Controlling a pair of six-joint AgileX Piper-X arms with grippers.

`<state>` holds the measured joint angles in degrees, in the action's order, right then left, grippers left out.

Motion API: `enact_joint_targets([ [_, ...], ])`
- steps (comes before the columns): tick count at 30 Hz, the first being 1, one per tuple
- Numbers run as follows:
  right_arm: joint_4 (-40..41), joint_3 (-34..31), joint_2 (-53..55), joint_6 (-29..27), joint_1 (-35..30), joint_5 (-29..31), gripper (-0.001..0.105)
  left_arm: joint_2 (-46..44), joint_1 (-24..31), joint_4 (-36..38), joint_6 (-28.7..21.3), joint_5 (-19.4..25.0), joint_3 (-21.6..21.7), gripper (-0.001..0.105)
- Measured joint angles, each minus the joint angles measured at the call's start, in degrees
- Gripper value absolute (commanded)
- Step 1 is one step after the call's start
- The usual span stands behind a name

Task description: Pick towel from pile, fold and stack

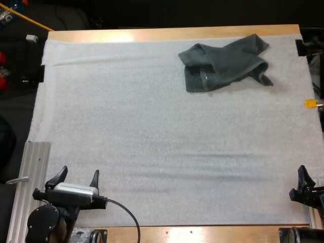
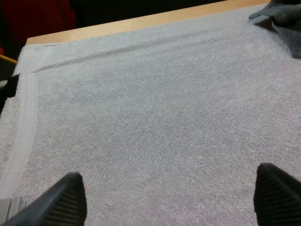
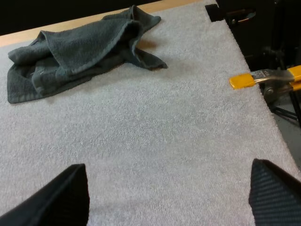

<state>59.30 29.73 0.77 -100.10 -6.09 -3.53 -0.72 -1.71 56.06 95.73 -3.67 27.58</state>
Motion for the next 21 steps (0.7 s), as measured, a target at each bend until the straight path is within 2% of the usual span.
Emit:
enact_joint_targets([
  [6,0.00,0.00,0.00,0.00,0.00,0.00,0.069,0.00,0.00,-0.12,0.00,-0.15,0.00,0.070],
  [8,0.00,0.38,0.00,0.02,0.00,-0.69,0.069,0.00,0.00,-0.10,0.00,-1.40,0.18,0.070],
  [15,0.00,4.68,0.00,0.27,0.00,-6.04,0.069,0.00,0.00,-0.10,0.00,-9.87,3.47,0.069],
  [18,0.00,7.36,-1.38,0.27,0.00,-10.00,0.069,0.36,-0.75,-0.10,0.00,-14.58,4.91,0.069],
  [21,0.00,10.03,-4.32,0.27,0.00,-14.04,0.069,3.30,-2.67,-0.10,0.00,-17.47,6.62,0.069],
])
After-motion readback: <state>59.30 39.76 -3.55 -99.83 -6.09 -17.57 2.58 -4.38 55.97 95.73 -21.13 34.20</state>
